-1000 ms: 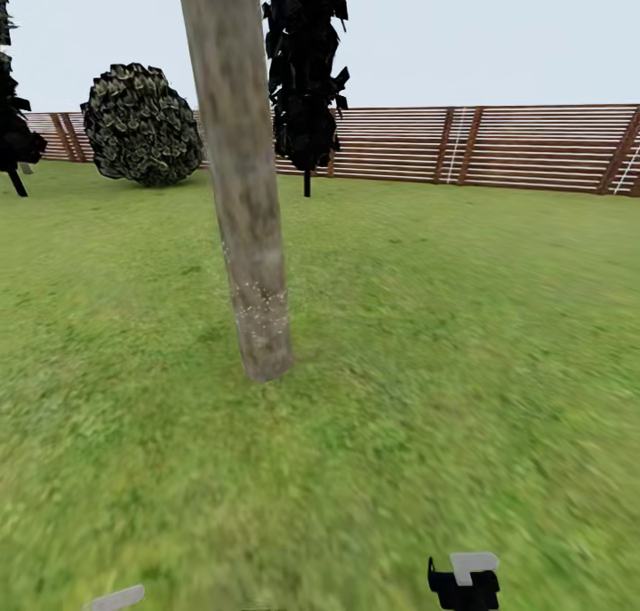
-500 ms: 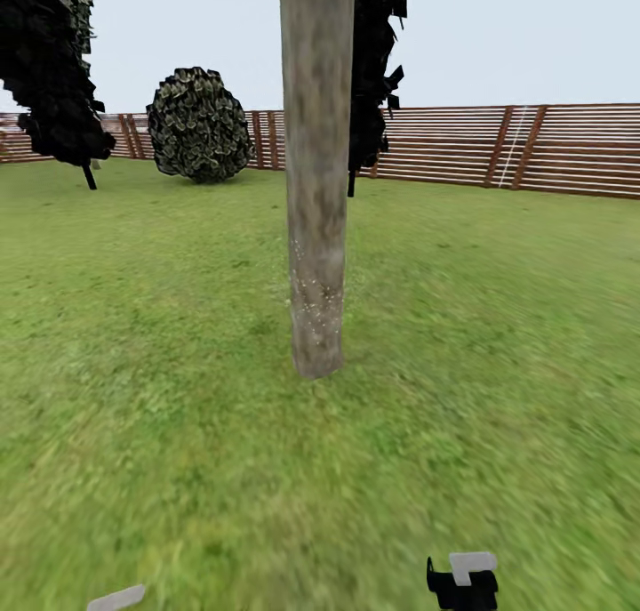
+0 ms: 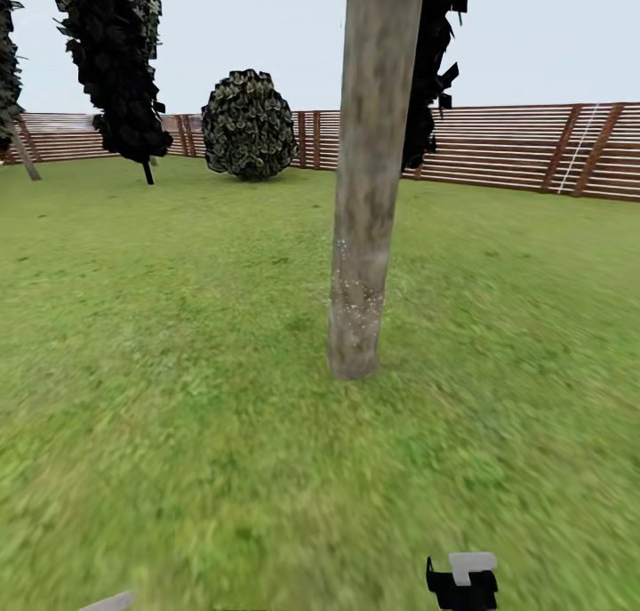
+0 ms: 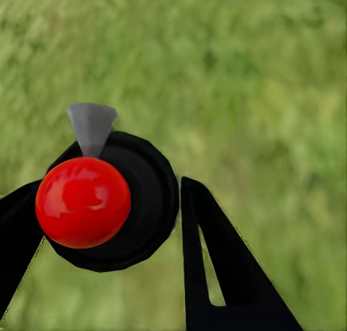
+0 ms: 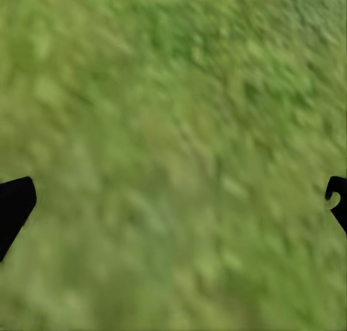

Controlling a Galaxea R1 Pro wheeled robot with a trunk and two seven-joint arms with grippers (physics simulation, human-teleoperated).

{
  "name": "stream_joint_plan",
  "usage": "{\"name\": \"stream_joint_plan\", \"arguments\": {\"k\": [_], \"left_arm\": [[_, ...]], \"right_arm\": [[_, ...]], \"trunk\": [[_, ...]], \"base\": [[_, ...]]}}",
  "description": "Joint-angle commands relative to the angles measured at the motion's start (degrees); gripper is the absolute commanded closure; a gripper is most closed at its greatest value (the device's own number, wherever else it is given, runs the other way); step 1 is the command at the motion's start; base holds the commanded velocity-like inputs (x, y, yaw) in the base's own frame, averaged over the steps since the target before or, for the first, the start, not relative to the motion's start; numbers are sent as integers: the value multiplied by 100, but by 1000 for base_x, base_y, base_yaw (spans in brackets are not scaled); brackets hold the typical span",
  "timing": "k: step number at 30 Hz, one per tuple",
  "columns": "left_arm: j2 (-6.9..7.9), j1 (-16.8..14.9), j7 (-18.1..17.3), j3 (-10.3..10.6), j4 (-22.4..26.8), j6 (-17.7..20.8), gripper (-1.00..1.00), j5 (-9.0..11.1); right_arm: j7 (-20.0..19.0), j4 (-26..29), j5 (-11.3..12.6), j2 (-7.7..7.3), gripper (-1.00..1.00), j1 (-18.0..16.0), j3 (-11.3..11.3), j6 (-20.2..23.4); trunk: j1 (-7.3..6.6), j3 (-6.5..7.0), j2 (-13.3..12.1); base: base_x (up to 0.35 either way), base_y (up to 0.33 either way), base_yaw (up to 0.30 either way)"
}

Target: In the garden, pick up the pesticide atomizer on the floor and spray pesticide onto both trees until each tree trunk is fully covered.

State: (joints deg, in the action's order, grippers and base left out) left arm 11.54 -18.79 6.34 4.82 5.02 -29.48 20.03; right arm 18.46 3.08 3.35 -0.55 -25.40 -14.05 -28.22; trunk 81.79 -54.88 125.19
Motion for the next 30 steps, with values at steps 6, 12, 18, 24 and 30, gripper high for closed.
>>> {"name": "stream_joint_plan", "arguments": {"k": [6, 12, 18, 24, 30], "left_arm": [[-23, 15, -6, 3, -1, -41, 100, -7], [-52, 14, -10, 8, -1, -32, 100, -8], [-47, 11, -1, 1, -1, -20, 100, -1], [-46, 14, 7, 1, -1, -23, 100, 1], [-46, 15, 8, 1, -1, -22, 100, 1]], "right_arm": [[0, 0, -1, 0, -100, 0, -1, -1], [0, 0, -1, -3, -100, 0, -1, -1], [0, 0, -1, -7, -100, 0, -1, -8], [0, 0, -1, -7, -100, 0, -1, -9], [0, 0, -3, -7, -100, 1, -1, -9]], "trunk": [[0, 0, 0], [0, 0, 0], [0, 0, 0], [0, 0, 0], [0, 0, 0]], "base": [[0, 0, 280], [0, 0, 280], [78, 37, 280], [265, 183, 280], [264, 216, 280]]}}
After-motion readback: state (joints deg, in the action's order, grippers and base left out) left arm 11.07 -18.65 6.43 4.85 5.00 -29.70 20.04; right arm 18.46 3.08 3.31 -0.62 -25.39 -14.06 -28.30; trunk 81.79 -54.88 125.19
